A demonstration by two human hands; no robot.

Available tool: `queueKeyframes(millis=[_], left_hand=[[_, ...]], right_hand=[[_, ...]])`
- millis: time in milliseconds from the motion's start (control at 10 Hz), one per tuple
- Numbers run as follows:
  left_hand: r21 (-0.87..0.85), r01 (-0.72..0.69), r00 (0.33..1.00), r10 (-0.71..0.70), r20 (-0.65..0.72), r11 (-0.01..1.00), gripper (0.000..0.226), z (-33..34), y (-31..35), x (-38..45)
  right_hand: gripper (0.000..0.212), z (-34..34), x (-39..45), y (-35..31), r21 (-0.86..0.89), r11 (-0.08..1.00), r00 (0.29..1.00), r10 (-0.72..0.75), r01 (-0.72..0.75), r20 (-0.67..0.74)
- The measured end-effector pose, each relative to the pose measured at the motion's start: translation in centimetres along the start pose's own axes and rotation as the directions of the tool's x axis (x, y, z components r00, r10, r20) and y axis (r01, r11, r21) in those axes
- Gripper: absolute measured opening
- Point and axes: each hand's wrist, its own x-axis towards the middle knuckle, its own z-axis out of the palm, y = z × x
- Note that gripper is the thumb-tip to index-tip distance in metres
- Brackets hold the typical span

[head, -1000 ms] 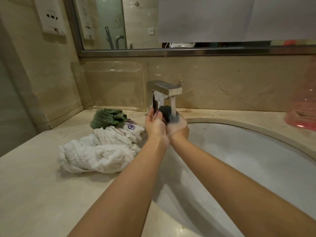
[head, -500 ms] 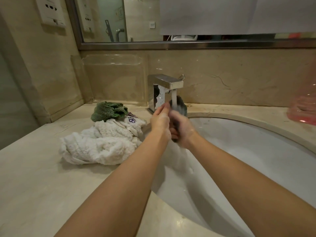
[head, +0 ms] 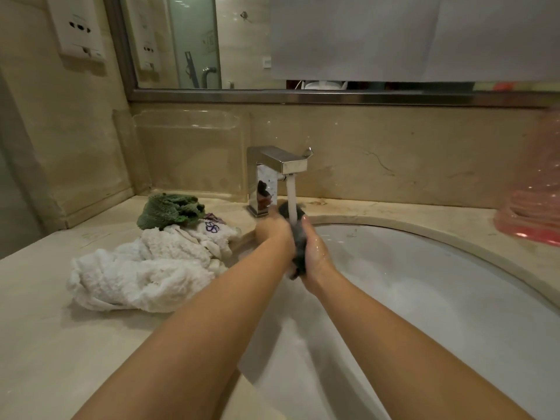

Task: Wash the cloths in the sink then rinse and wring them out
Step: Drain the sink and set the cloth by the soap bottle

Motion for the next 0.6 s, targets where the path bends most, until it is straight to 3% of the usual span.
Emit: queueKeyframes(millis=[100,200,300,400,500,600], left_hand=[[-0.087,-0.013,1.0,0.012,-0.015,0.996,0.043,-0.2,-1.1,1.5],[0.027,-0.106,0.993,0.104,0.05,0.994,0.042,0.1,-1.3,2.0],[0.121,-0.15,0.984,0.137,0.112,0.981,0.034,0.1,-0.8,1.4],[0.201,-0.103,0.987,0.076,0.139,0.974,0.039,-0.1,-0.7,1.1],[0.185,0.019,0.976,-0.058,0.211,0.983,0.063,0.2,-0.7,-0.1],[0.319,-0.052,0.985,-0.003,0.171,0.946,0.05,0.1,-0.2,-1.1]], right_hand=[[0.04,0.0,0.6,0.2,0.01,0.997,0.997,-0.073,0.073,0.035],[0.051,0.3,0.8,0.2,-0.045,0.988,0.989,-0.147,0.145,-0.031],[0.058,0.6,1.1,0.0,-0.049,0.994,0.986,-0.102,0.096,-0.128],[0.055,0.4,1.0,-0.2,-0.138,0.985,0.978,-0.128,0.105,-0.164],[0.05,0.2,0.5,-0.2,-0.136,0.98,0.975,-0.164,0.144,-0.149],[0.069,0.2,0.7,0.4,-0.177,0.975,0.989,-0.145,0.138,-0.027]])
